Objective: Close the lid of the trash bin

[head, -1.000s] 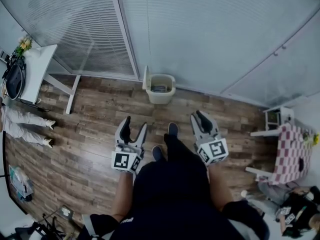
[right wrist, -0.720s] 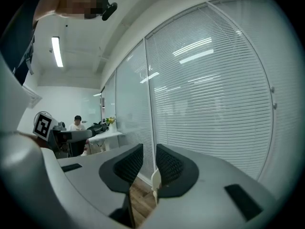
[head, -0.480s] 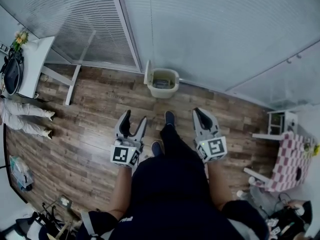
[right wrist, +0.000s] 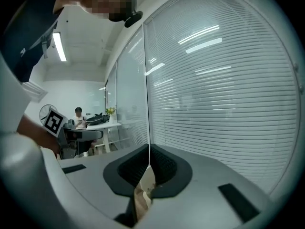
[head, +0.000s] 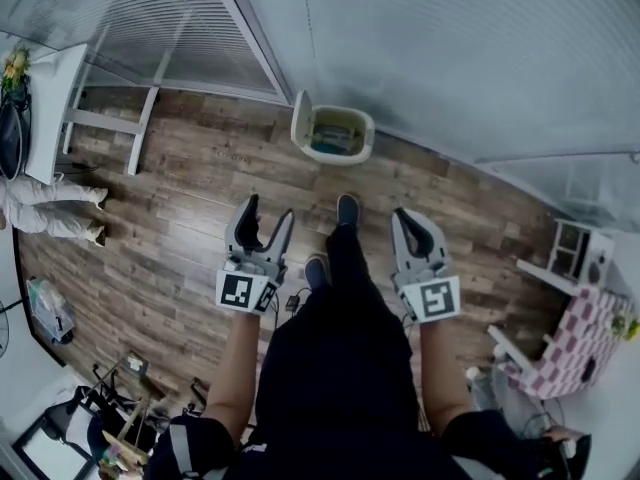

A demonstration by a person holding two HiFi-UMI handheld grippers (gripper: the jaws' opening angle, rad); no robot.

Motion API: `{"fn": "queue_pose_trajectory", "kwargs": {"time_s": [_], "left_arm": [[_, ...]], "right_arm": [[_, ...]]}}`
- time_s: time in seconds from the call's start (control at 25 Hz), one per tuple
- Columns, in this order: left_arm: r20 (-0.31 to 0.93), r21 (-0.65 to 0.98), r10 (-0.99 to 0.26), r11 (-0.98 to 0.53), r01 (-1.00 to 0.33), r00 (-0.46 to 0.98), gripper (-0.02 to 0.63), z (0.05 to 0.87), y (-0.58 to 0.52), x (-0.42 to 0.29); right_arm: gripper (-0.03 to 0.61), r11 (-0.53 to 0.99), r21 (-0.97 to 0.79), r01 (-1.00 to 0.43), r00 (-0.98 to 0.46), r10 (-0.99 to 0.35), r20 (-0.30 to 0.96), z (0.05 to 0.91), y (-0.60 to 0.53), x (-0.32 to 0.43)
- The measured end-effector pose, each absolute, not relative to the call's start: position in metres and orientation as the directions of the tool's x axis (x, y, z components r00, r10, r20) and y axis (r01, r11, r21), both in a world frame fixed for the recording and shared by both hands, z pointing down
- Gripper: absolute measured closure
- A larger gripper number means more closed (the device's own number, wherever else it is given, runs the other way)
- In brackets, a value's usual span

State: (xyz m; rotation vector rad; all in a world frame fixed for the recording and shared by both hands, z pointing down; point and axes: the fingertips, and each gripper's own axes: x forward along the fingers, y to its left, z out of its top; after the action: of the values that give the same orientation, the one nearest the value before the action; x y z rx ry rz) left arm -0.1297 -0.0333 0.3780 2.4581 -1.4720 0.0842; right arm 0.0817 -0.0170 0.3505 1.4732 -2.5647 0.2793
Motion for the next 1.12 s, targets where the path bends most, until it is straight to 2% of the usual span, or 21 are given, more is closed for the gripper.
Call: {"fn": "queue_pose_trajectory", "kwargs": {"time_s": [0.32, 0.92, 1.12], "left_arm": [[0.227, 0.195, -0.855, -0.429, -0.882, 0.466, 0.347, 0.437, -0.101, -0.121], [0.391, 0.175, -0.814, -0.391, -0.903, 0.429, 0.347, 0.589, -0.175, -0.129], [0.44, 0.158, -0.773, -0.433, -0.887, 0.456, 0.347, 0.636, -0.204, -0.129]], "right_arm": [[0.566, 0.464, -0.107, -0.879, -0.476, -0.844, 0.247, 0.406, -0.07, 0.1], [0.566, 0.466, -0.119, -0.877, -0.478, -0.815, 0.326, 0.518, -0.109, 0.102], [0.566, 0.476, -0.138, -0.868, -0.494, -0.809, 0.32, 0.535, -0.119, 0.097]]}}
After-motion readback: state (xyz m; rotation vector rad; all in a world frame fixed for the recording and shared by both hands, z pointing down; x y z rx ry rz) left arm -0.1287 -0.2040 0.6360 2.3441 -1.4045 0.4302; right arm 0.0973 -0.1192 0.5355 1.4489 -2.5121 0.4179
